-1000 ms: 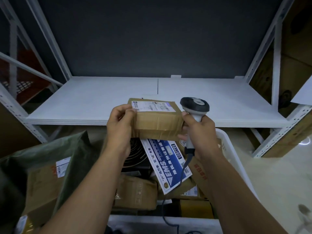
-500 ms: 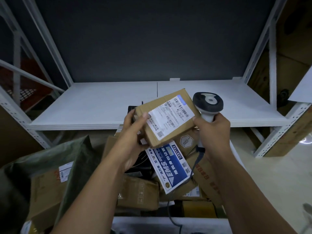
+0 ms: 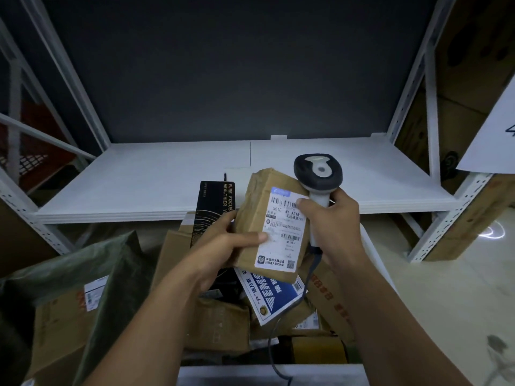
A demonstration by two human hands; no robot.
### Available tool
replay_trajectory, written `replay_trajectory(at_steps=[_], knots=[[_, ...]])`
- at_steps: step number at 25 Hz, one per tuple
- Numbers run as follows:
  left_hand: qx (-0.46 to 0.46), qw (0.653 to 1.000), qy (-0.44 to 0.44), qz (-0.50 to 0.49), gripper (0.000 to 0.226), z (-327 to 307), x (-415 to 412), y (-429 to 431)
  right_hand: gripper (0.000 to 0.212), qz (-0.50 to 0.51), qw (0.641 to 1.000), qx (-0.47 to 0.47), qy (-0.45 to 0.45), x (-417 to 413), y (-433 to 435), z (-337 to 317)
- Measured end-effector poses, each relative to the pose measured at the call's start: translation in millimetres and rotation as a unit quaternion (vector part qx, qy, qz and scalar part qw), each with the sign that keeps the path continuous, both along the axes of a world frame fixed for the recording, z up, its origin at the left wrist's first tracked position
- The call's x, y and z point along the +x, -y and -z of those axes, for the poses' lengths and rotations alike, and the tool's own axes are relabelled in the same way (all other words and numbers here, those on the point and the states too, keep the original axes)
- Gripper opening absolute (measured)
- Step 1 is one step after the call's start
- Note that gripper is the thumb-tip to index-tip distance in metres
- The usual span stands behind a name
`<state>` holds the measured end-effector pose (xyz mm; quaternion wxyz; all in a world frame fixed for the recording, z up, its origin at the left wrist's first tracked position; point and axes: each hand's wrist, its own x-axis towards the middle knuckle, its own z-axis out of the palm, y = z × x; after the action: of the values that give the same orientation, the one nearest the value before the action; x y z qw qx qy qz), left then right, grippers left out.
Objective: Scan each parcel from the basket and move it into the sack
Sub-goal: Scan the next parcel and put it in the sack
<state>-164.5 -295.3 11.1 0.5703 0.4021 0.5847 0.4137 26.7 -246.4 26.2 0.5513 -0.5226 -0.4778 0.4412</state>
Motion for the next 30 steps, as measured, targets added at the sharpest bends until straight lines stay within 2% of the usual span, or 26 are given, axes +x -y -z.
replay_trajectory(at_steps=[4,8,11,15,19,24,30], knots=[[-0.01,0.999,-0.003,-0.046,0.067,-1,-3,-4,0.014,-0.025,0.999,0.014,0.014,-3,1,-5],[0.041,0.978,0.097,-0.18,0.053,0,-9,-9,0.007,-0.061,0.998,-0.018,0.008,-1,9,-16],[0.099,0.954,0.146,-0.244,0.07,1,-12,-18,0.014,-0.186,0.982,-0.034,-0.015,-1,16,-33],[0.114,0.942,0.175,-0.263,0.082,10,-23,-31,0.027,-0.281,0.957,-0.025,0.059,-3,25,-53],[0.104,0.924,0.208,-0.303,0.09,16,-32,-36,0.033,-0.287,0.952,-0.033,0.097,0,30,-62],[0.13,0.905,0.189,-0.357,0.083,13,-36,-32,0.032,-0.293,0.949,-0.033,0.113,0,34,-67],[0.143,0.902,0.16,-0.376,0.081,13,-40,-29,0.03,-0.292,0.951,-0.03,0.102,2,35,-71]])
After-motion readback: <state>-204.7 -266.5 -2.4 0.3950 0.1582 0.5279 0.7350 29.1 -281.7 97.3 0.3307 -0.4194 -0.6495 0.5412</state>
